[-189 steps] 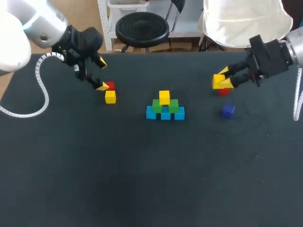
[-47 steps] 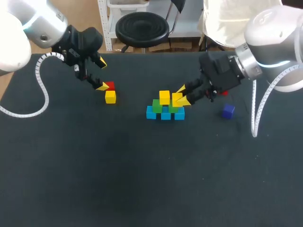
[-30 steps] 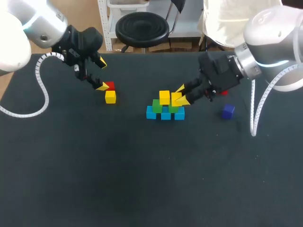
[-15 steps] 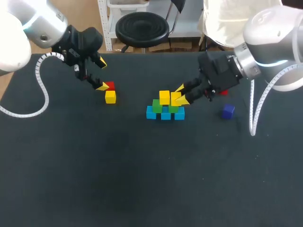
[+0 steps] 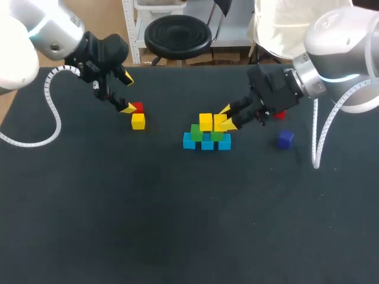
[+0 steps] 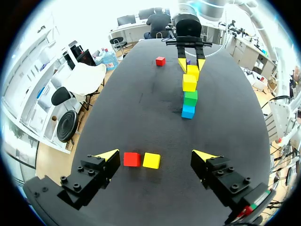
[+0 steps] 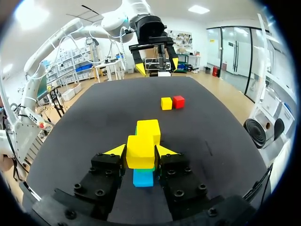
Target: Place the blue cubes, place green cubes on the blue cubes, place the yellow cubes on the green cubes, then place the red cubes on the yellow cubes, and place purple cube on the red cubes.
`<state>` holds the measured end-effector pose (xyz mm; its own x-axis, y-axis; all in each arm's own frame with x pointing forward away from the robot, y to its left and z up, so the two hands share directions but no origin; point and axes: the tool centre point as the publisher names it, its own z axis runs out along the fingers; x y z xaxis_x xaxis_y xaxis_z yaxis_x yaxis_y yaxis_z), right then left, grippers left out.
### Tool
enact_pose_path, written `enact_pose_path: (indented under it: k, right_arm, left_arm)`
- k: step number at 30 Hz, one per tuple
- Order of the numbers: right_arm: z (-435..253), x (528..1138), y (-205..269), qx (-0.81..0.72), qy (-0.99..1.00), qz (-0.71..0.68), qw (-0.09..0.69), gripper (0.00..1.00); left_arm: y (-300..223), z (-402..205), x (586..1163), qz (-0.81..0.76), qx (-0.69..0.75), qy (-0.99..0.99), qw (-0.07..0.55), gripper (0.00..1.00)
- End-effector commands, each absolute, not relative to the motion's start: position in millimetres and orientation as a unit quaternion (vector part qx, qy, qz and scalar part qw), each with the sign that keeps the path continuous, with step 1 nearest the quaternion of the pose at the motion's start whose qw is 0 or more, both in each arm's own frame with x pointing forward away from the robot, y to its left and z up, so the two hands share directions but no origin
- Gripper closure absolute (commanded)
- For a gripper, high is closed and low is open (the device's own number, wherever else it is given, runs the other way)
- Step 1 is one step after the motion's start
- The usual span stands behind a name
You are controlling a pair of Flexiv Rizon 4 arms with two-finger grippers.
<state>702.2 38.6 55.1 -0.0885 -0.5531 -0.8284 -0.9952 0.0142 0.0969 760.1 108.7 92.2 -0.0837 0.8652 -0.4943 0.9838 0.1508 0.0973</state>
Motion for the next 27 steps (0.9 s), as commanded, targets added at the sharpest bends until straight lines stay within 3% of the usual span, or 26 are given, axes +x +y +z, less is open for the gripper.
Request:
enact_pose_path:
  k: [1, 27]
  right_arm:
    - [53.3, 705.1, 39.3, -0.602, 0.642, 0.364, 0.305, 1.0]
    - [49.6, 709.1, 38.8, -0.602, 0.642, 0.365, 0.304, 1.0]
  left_arm:
    - [109.8, 91.5, 759.8, -0.132, 0.639, 0.723, 0.227, 0.0]
    - [109.8, 91.5, 759.8, -0.132, 0.639, 0.723, 0.227, 0.0]
